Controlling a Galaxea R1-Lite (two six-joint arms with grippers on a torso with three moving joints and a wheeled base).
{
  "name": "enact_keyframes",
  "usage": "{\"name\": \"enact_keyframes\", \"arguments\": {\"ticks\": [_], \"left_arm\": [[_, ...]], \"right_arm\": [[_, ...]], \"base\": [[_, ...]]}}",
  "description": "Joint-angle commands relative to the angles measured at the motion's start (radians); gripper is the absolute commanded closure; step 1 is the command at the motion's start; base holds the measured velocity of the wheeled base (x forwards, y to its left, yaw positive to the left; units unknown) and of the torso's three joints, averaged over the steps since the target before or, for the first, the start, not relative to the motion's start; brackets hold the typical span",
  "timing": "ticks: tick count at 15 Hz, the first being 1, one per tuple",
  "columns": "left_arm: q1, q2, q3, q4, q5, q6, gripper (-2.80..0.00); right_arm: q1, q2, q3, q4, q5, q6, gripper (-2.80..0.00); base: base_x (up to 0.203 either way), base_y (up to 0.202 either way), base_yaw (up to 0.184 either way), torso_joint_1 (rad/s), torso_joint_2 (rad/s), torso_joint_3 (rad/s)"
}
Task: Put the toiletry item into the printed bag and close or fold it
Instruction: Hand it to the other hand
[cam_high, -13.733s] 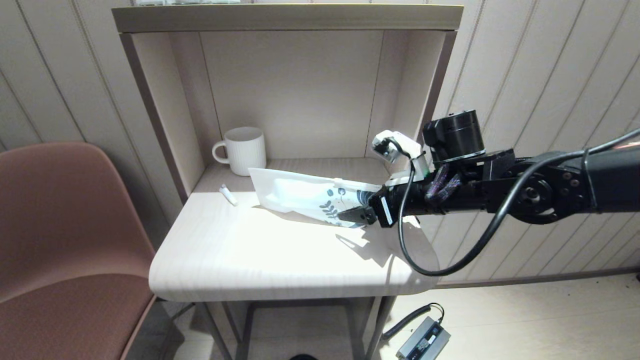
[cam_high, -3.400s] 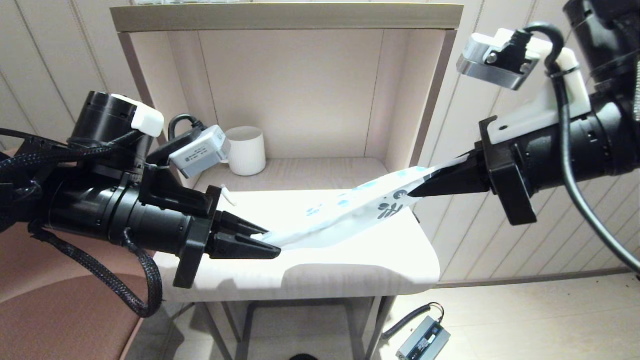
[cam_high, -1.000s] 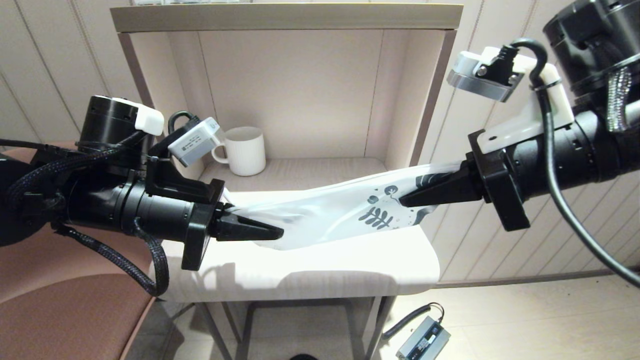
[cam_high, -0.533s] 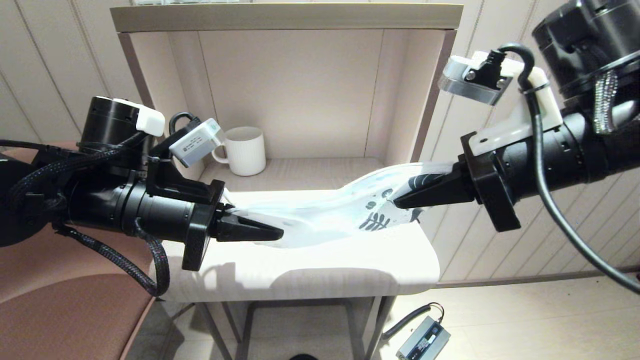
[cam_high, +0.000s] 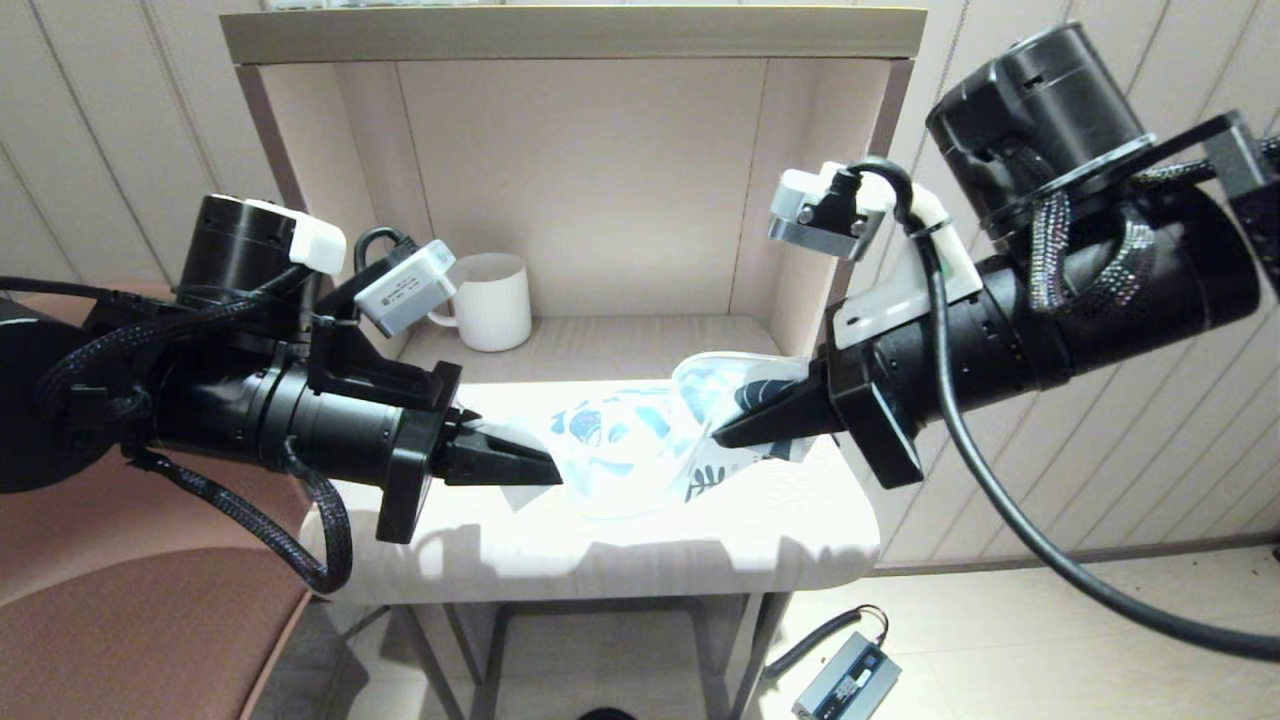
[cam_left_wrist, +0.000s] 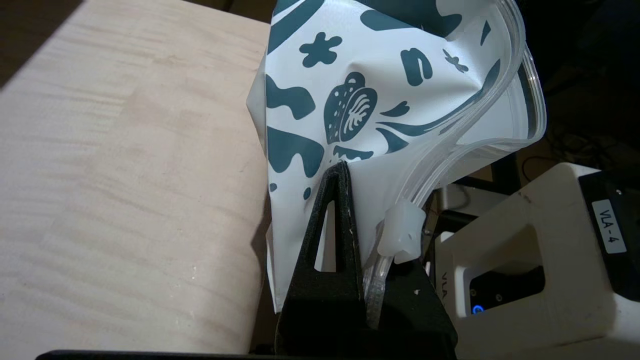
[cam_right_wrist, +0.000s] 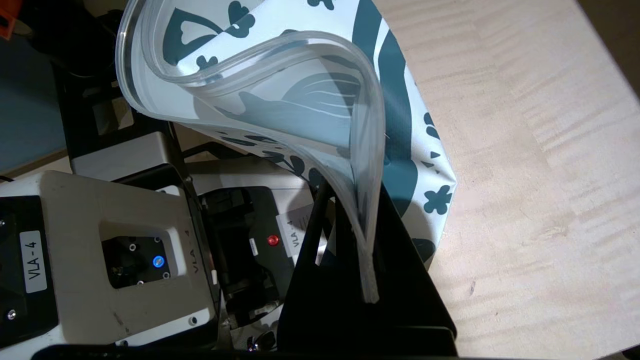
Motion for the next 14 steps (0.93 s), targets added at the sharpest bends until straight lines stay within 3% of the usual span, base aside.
{"name": "enact_keyframes", "arguments": {"ticks": [1,14], "left_arm": [[0.000,0.006,-0.001,0.000,-0.006,0.002,0.00],[0.003,0.006,0.010,0.002,-0.004,-0.001,0.00]], "right_arm": [[0.001,0.014,-0.001,0.004,0.003,-0.002,0.00],[-0.028,-0.084,0.082,0.004,-0.003,-0.005,0.00]], "base": [[0.000,0.000,0.000,0.000,0.00,0.000],[0.000,0.000,0.000,0.000,0.00,0.000]]}}
